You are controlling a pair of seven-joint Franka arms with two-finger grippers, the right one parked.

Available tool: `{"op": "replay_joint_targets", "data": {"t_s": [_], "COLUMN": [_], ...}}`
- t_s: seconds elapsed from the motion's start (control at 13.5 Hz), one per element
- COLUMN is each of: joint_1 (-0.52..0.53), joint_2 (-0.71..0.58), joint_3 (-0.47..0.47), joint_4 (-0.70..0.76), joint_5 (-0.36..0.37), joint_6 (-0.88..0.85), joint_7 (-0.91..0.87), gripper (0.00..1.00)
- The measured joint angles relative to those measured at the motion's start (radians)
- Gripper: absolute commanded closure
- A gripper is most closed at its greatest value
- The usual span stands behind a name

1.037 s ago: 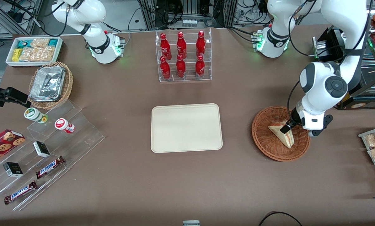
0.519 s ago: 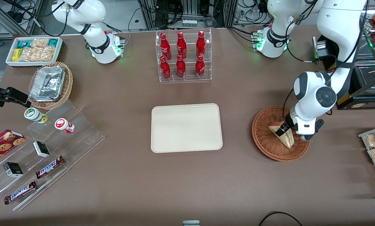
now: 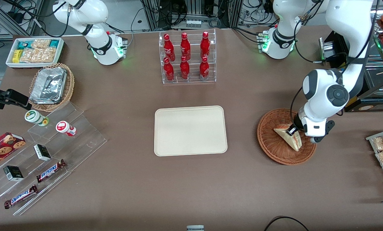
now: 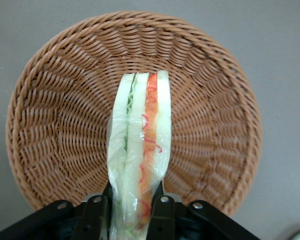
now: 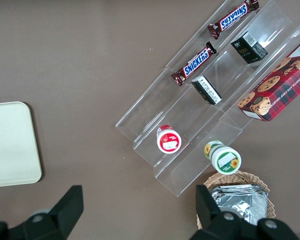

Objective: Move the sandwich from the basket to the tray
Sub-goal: 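Lift the sandwich and carry it over the cream tray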

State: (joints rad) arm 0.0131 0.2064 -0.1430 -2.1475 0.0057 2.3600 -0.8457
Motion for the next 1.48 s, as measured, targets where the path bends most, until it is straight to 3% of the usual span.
{"op": "replay_joint_targets", "data": {"t_s": [0.22, 0.44, 0.74, 1.04, 1.48], "joint_1": [-0.053, -0.171, -0.353, -0.523, -0.663], "joint_2": [-0.003, 0.041, 0.185, 0.379, 0.589], "joint_3": [-0.023, -0.029, -0.032, -0.032, -0.028], "joint_4": [0.144, 0.257, 0.369, 0.612, 0.874], "joint_5": [0.001, 0.017, 0.028, 0.029, 0.031], "joint_6": [-0.185, -0.276, -0.275, -0.346, -0.396], "joint_7": [0.017, 0.057, 0.107, 0.024, -0.121], "gripper": [1.00, 1.00, 1.00, 1.00, 1.00]}}
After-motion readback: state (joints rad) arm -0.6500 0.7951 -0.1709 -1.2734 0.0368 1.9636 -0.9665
